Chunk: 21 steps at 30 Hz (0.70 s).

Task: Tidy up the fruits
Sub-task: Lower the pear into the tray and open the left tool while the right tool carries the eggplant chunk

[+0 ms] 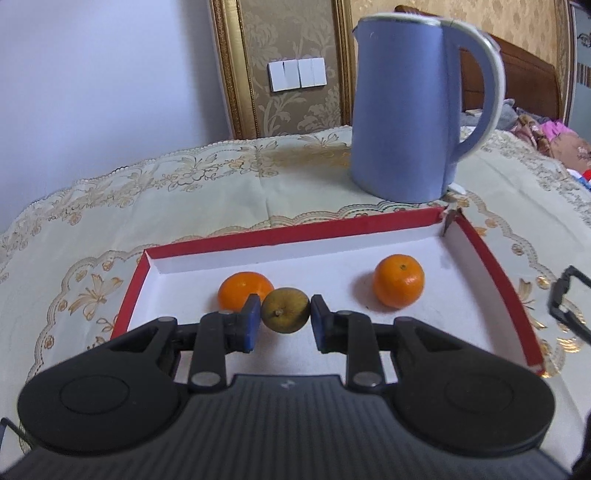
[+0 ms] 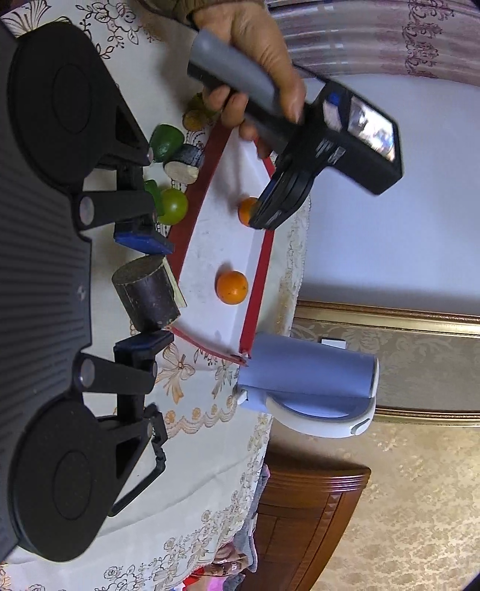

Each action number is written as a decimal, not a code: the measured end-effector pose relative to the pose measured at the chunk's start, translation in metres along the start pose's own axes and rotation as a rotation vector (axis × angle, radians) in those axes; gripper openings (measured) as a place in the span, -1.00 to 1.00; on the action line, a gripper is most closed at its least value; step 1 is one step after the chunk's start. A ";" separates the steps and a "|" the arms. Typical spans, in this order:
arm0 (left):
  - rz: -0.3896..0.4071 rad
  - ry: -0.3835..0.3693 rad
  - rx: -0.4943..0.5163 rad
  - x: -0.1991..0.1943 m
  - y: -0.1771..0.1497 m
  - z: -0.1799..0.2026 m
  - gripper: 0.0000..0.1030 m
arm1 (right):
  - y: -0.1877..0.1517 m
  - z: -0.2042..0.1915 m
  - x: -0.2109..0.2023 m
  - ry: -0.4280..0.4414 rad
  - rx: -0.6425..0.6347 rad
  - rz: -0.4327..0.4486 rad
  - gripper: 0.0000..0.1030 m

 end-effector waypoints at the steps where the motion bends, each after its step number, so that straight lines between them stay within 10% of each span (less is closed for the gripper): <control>1: -0.006 0.004 0.003 0.004 0.001 0.001 -0.50 | 0.001 0.000 0.000 0.001 0.002 0.004 -0.14; 21: -0.041 0.014 0.022 0.048 0.016 0.024 -0.49 | 0.031 0.001 0.018 0.004 0.015 0.054 -0.14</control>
Point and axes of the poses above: each gripper's, at about its wrist camera, not at the fingertips, and x roughly the way its jaws point, z to its right, y to its top, the point moved 5 cm from there along x, roughly the way its jaws point, and after that the axes turned 6 degrees about y, right-handed, at the moved point
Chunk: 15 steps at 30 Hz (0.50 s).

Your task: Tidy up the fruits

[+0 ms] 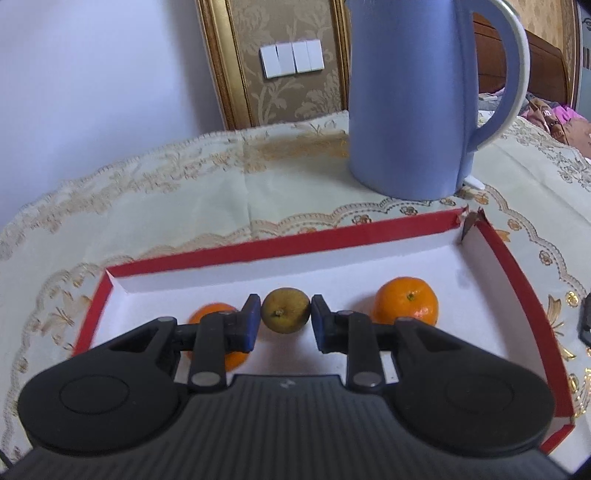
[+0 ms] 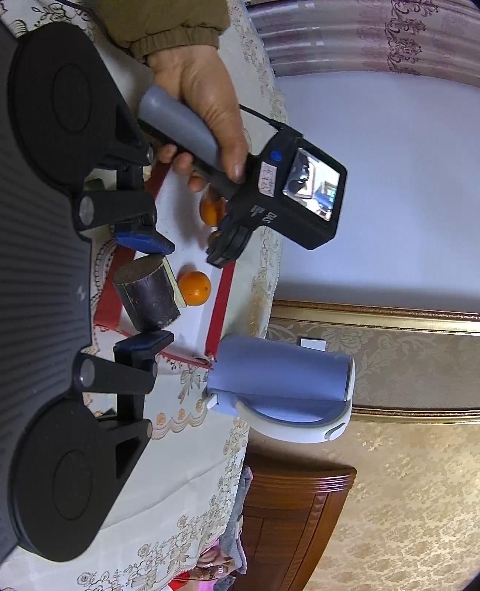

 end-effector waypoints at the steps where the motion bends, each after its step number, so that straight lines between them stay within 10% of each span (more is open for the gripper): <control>1: -0.005 0.000 0.001 0.002 -0.001 0.001 -0.49 | 0.001 0.001 0.004 -0.001 0.001 -0.001 -0.14; 7: -0.005 -0.018 -0.002 -0.005 -0.003 -0.002 -0.23 | 0.003 0.004 0.022 -0.012 0.003 -0.021 -0.14; 12: 0.062 0.014 -0.002 -0.037 -0.005 -0.019 0.63 | 0.003 0.007 0.033 -0.014 0.007 -0.036 -0.14; 15: 0.110 0.087 -0.008 -0.060 -0.011 -0.038 0.80 | 0.004 0.008 0.043 -0.008 0.004 -0.052 -0.14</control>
Point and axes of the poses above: each gripper's, at about its wrist camera, not at the fingertips, and x roughly the way its jaws point, z to its right, y to its top, the point moved 5 cm from there along x, roughly the way its jaws point, and after that the axes turned 6 degrees about y, right-handed, at the moved point
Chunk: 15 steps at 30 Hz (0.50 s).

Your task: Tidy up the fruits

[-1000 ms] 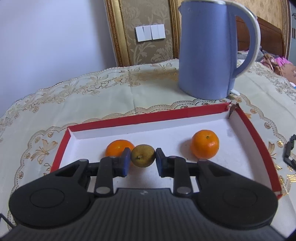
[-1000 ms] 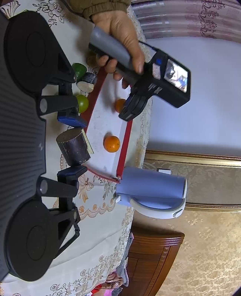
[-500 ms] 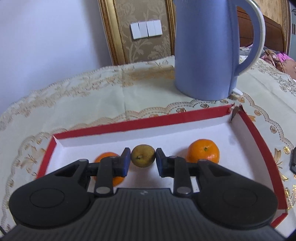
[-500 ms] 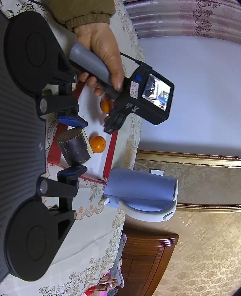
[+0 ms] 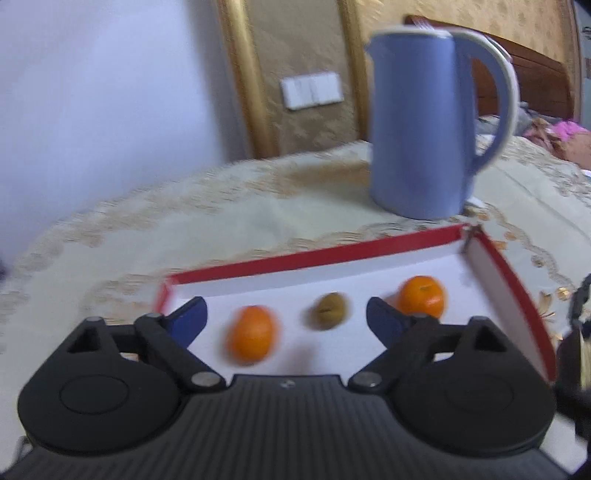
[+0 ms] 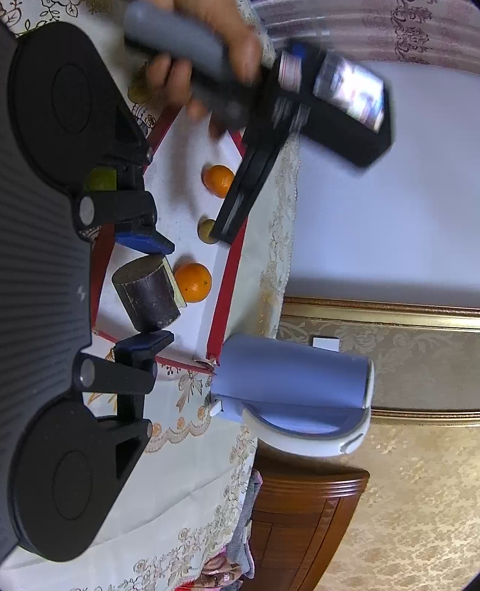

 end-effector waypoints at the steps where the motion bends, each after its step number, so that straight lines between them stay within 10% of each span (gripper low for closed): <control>1: 0.011 0.018 -0.009 -0.009 -0.003 -0.010 0.81 | 0.000 0.000 0.003 -0.001 -0.005 -0.004 -0.14; 15: -0.003 0.069 -0.176 -0.089 -0.090 -0.118 1.00 | 0.012 0.024 0.075 -0.043 0.041 -0.092 -0.14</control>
Point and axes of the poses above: each gripper's, at about its wrist camera, not at the fingertips, and x roughly the way its jaws point, z to its right, y to its top, the point moved 5 cm from there along x, roughly the way its jaws point, and after that the axes turned 6 degrees about y, right-handed, at the moved point
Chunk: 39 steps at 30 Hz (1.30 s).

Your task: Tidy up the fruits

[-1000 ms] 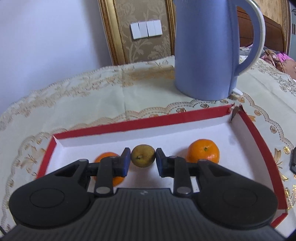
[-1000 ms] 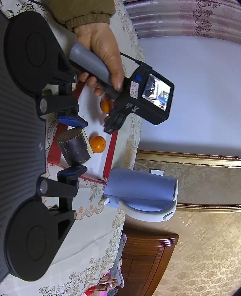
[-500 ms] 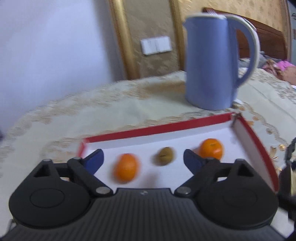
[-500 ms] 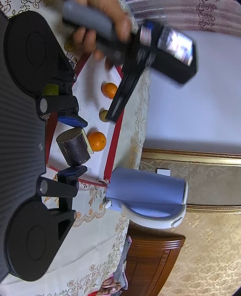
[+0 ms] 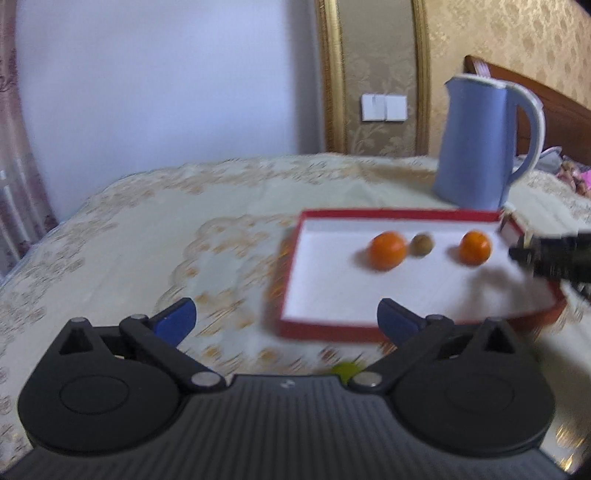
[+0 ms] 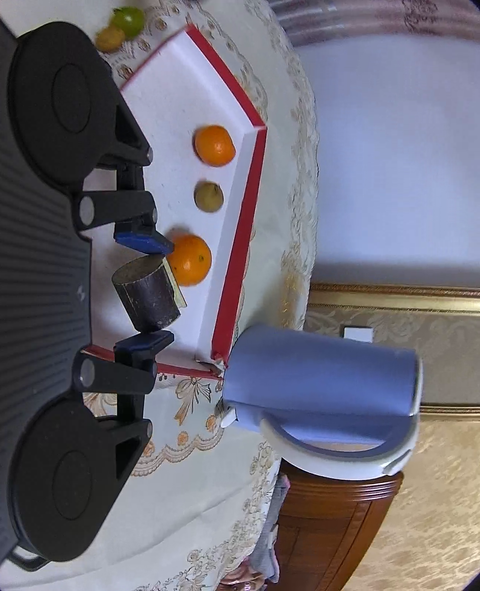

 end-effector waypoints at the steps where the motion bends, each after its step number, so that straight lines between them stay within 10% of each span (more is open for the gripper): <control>1: -0.008 0.001 0.003 -0.001 -0.005 -0.006 1.00 | 0.000 -0.001 0.004 -0.010 -0.007 -0.003 -0.14; 16: 0.001 -0.019 0.079 -0.017 -0.043 -0.021 1.00 | -0.006 0.000 0.035 -0.075 0.006 -0.044 0.11; 25: -0.082 -0.100 0.015 0.004 -0.033 0.007 0.82 | -0.007 -0.012 -0.033 -0.053 0.049 0.090 0.16; 39: -0.125 0.013 -0.014 0.024 -0.034 0.001 0.91 | -0.043 -0.050 -0.100 -0.008 -0.010 0.142 0.26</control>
Point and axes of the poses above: each gripper's, at about its wrist camera, not at the fingertips, and x roughly the way its jaws point, z to its right, y to its top, the point moved 5 cm from there along x, roughly the way its jaws point, and after that the axes turned 6 degrees about y, right-handed, at the moved point
